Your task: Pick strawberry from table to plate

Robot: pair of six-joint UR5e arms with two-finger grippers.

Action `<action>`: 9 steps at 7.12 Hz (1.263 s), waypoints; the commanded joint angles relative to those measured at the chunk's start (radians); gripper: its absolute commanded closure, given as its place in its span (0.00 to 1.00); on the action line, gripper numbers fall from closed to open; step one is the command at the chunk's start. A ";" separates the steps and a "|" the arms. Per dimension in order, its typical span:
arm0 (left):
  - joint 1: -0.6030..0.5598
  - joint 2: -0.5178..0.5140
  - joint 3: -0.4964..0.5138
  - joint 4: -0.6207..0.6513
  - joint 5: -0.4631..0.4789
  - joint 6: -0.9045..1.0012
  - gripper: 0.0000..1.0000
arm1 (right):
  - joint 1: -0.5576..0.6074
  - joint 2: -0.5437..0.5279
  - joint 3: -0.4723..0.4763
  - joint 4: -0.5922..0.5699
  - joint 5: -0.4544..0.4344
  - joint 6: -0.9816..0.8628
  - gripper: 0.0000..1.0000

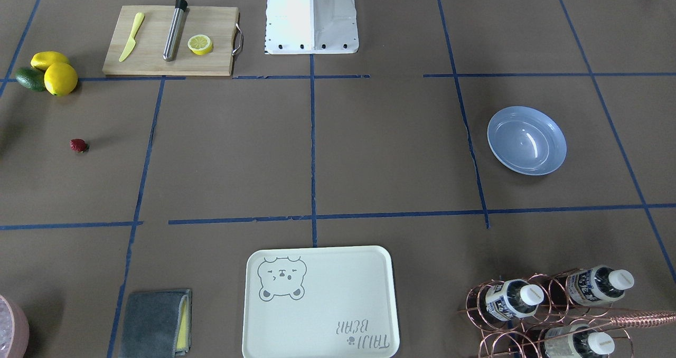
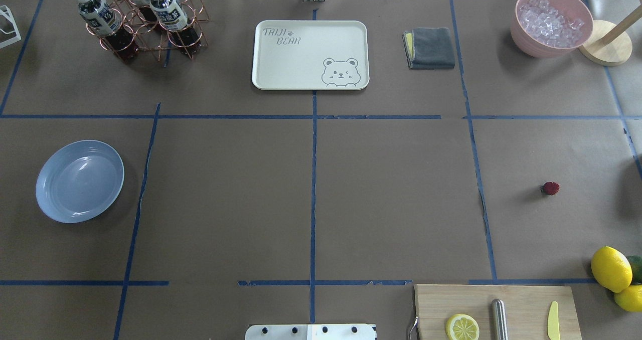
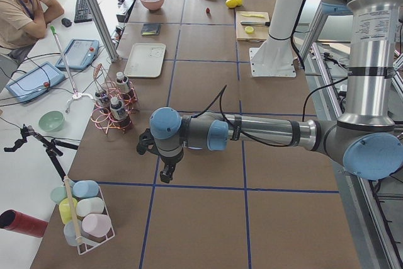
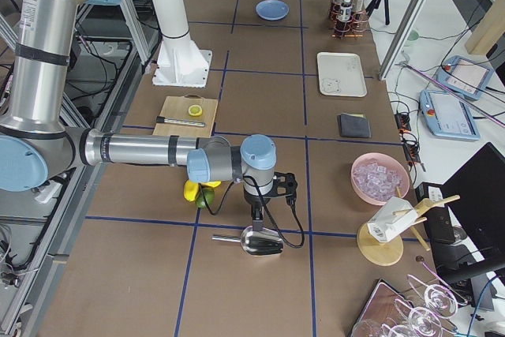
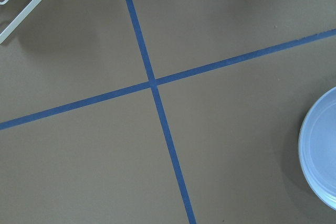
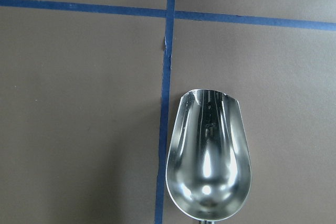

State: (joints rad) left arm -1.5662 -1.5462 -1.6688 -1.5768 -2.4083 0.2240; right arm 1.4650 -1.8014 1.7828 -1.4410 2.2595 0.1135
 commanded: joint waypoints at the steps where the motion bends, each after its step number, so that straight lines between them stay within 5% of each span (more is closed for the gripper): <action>1: 0.000 0.000 0.004 -0.032 0.000 0.000 0.00 | 0.000 0.002 0.001 0.001 0.000 0.000 0.00; 4: 0.000 -0.002 -0.002 -0.060 0.012 -0.003 0.00 | 0.000 0.014 0.013 0.028 0.000 -0.006 0.00; 6: 0.003 -0.011 -0.005 -0.125 0.003 0.000 0.00 | -0.018 0.037 0.013 0.155 0.070 0.006 0.00; 9: 0.011 -0.017 0.004 -0.523 0.006 -0.012 0.00 | -0.073 0.054 0.017 0.297 0.084 0.008 0.00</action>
State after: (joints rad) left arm -1.5593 -1.5602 -1.6656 -1.9372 -2.4040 0.2139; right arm 1.4325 -1.7609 1.8010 -1.1853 2.3468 0.1205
